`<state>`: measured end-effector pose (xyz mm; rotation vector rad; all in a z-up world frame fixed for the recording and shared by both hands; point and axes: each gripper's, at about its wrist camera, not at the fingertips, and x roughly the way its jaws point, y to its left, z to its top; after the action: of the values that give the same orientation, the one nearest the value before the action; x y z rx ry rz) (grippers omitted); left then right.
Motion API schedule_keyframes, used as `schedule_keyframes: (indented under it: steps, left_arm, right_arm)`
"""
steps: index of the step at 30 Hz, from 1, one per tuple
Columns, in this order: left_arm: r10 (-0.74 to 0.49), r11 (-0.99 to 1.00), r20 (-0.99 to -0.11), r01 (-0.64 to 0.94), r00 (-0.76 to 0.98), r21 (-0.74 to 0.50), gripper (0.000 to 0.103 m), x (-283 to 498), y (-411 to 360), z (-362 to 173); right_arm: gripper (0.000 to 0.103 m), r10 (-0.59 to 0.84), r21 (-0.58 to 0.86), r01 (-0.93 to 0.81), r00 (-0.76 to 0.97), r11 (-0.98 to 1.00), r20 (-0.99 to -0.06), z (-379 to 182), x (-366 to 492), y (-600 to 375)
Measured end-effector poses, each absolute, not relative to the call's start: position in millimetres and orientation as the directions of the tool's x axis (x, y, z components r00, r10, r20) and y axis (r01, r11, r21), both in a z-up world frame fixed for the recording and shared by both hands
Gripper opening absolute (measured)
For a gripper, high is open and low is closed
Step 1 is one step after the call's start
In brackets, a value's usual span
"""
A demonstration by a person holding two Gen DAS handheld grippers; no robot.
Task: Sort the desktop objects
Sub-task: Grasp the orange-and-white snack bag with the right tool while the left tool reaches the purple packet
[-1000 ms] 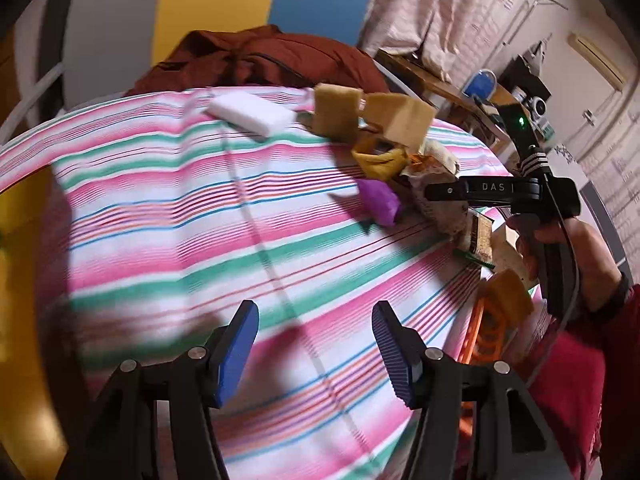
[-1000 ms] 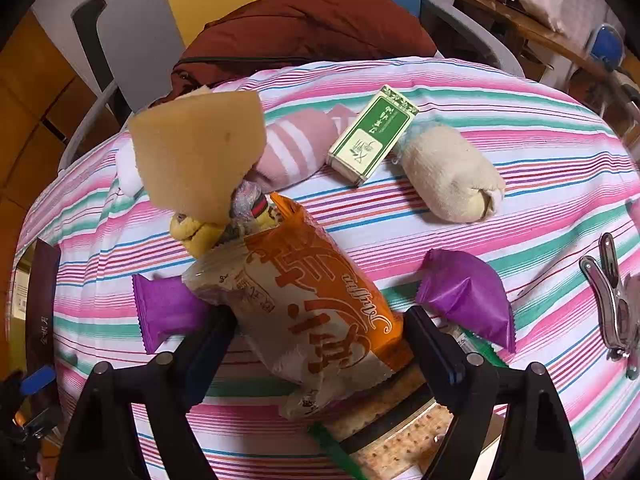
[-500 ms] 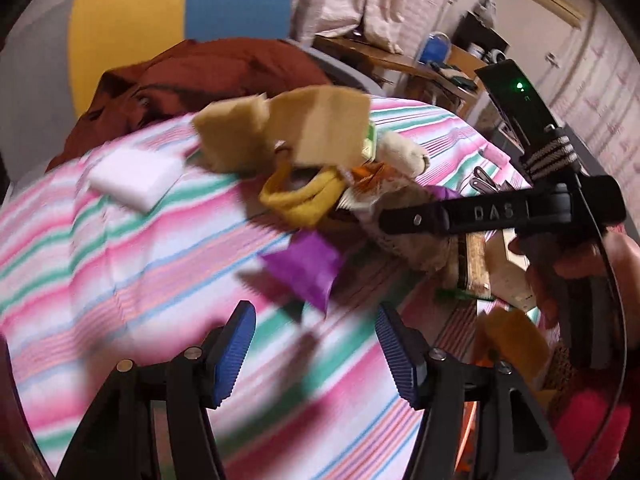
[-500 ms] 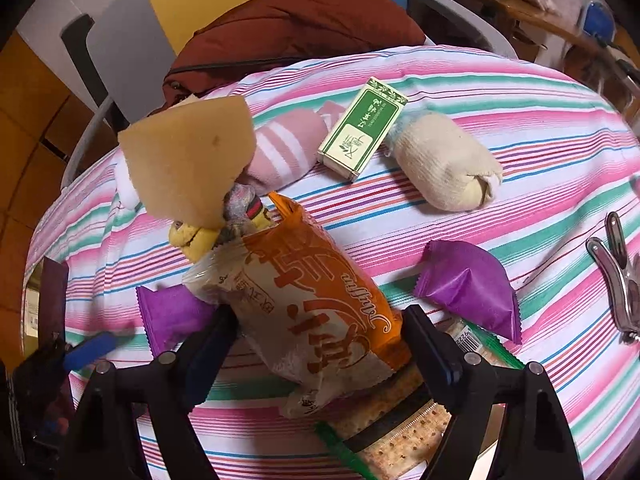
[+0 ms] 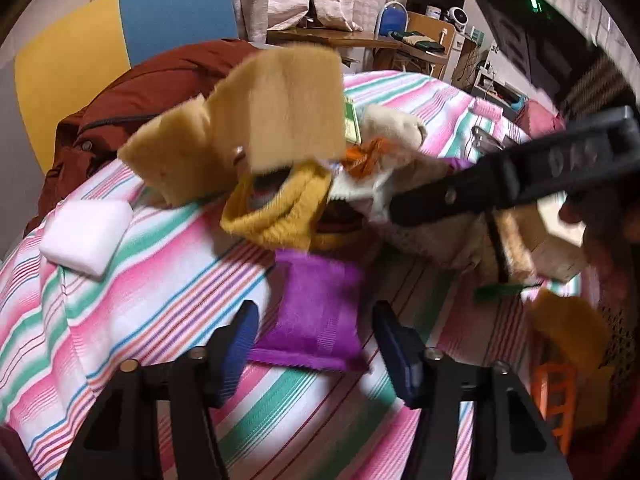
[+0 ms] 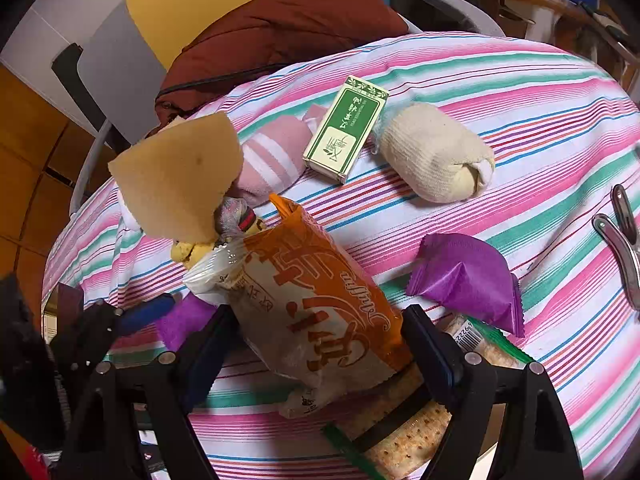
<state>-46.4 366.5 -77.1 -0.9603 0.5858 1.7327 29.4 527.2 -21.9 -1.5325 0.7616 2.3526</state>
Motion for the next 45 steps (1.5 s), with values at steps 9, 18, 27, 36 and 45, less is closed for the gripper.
schedule_keyframes:
  steps: [9,18,27,36,45]
  left_arm:
    - [0.619,-0.419,-0.769,-0.895,-0.16,-0.151,0.047,-53,336,-76]
    - [0.649,-0.494,-0.734,-0.846,-0.203,-0.203,0.047,-47,288,-76]
    - [0.666,-0.565,-0.7,-0.786,-0.255,-0.252,0.047,-40,248,-79]
    - [0.68,-0.575,-0.681,-0.773,-0.271,-0.267,0.046,-29,215,-77]
    - [0.705,-0.587,-0.656,-0.741,-0.271,-0.325,0.042,-23,192,-78]
  right_arm:
    - [0.084,-0.076,0.284,-0.452,-0.423,-0.846,-0.903,-24,25,526]
    - [0.08,-0.06,0.253,-0.431,-0.413,-0.866,-0.909,-22,28,515]
    - [0.077,-0.156,0.331,-0.376,-0.425,-0.866,-0.892,-22,27,488]
    - [0.072,-0.299,0.437,-0.302,-0.409,-0.847,-0.862,-23,22,451]
    - [0.068,-0.4,0.525,-0.305,-0.388,-0.795,-0.83,-18,34,414]
